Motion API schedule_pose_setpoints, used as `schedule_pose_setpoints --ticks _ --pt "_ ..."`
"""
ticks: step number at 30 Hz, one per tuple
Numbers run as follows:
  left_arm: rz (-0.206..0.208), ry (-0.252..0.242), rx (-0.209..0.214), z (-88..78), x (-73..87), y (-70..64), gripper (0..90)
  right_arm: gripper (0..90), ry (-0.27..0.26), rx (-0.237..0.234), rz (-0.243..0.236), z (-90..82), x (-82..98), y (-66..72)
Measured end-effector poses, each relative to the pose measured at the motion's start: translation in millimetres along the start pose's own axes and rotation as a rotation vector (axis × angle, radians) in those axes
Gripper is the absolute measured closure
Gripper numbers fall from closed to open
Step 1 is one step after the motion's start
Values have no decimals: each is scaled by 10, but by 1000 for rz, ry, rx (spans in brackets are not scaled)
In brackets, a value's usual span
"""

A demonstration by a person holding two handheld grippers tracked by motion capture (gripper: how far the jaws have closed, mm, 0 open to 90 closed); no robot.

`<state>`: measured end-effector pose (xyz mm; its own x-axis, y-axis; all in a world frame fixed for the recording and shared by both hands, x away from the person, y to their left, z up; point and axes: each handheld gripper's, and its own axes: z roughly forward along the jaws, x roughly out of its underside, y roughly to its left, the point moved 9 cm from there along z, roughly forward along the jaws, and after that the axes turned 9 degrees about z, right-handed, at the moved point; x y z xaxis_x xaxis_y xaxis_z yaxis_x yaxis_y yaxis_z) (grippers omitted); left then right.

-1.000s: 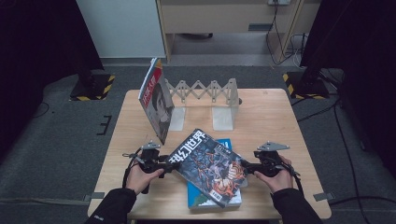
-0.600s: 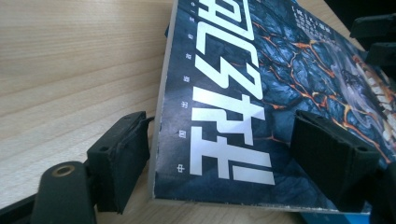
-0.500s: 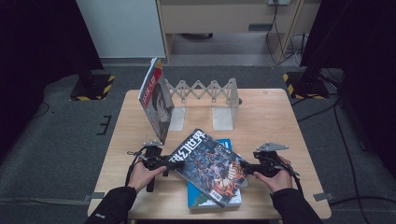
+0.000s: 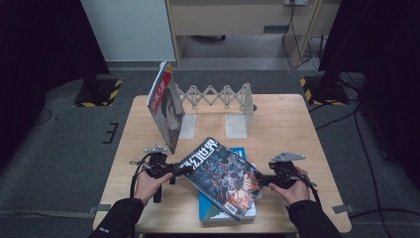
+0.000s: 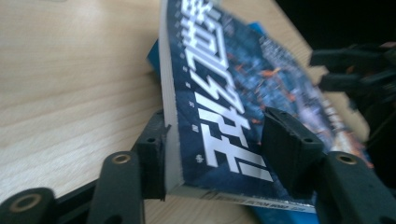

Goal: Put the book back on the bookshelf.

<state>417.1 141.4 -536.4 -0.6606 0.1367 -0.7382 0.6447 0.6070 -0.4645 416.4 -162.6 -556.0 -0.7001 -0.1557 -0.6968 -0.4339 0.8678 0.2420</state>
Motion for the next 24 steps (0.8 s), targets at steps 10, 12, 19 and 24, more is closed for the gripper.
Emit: schedule_pose_setpoints --ticks 10,12,19,24 --pt "23 36 65 124 27 -144 458 303 3 6 -7 12 17 -15" --pt "9 45 66 125 32 -140 489 304 5 5 -6 12 20 -16" --pt "-39 40 72 87 -10 -165 576 285 -1 4 5 2 10 -31" --pt "-71 33 79 38 -73 -221 626 277 -26 -13 37 -30 -27 -47"
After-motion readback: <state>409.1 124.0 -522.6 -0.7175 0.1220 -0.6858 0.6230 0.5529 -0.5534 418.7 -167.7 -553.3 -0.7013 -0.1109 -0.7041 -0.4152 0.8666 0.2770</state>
